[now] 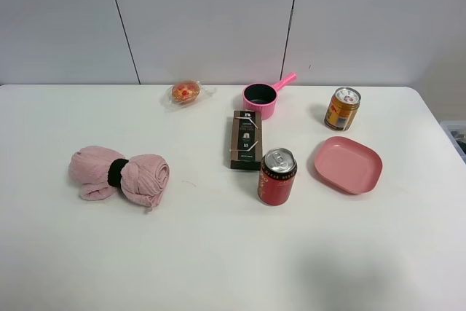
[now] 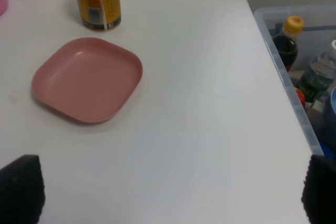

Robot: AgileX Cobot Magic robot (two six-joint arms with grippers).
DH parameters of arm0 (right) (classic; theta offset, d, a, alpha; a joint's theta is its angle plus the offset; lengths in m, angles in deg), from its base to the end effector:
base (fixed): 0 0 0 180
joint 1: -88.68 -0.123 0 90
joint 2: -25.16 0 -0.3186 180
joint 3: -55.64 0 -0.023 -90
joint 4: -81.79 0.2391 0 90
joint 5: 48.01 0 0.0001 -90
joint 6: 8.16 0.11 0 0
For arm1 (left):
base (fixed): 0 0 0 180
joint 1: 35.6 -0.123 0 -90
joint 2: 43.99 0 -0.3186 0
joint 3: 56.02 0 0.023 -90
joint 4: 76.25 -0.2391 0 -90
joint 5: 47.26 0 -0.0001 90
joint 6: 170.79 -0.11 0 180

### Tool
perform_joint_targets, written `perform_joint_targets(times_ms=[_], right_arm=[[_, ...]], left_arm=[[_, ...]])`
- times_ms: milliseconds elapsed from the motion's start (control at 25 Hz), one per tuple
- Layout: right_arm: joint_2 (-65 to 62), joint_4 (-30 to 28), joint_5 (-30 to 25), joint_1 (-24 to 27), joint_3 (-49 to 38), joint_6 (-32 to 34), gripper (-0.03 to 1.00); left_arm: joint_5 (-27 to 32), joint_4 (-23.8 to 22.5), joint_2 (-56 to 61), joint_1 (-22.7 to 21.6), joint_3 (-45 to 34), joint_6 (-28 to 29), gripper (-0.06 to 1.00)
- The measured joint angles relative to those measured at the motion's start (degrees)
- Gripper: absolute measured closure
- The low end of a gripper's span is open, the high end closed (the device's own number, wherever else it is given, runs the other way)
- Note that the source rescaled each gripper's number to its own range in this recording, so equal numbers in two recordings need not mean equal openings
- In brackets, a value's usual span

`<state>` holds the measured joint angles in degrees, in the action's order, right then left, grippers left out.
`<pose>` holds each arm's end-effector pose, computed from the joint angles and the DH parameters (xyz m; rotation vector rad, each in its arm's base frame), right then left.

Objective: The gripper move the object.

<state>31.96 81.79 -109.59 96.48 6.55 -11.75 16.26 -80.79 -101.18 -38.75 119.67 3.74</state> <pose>-0.0334 0.0046 0.2630 0.0754 2.0511 -0.1237 0.1158 0.0142 0.4621 0.0425 2.1844 0.1828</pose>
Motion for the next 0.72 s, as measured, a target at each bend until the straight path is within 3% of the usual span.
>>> perform_joint_targets(times_ms=[400,720], right_arm=[[0.0,0.0,0.0,0.0,0.0,0.0,-0.03],[0.0,0.0,0.0,0.0,0.0,0.0,-0.03]], left_arm=[[-4.8,4.2,25.9,0.0,-26.9,0.4,0.27],[-7.8,4.5,40.6,0.0,-40.1,0.4,0.27]])
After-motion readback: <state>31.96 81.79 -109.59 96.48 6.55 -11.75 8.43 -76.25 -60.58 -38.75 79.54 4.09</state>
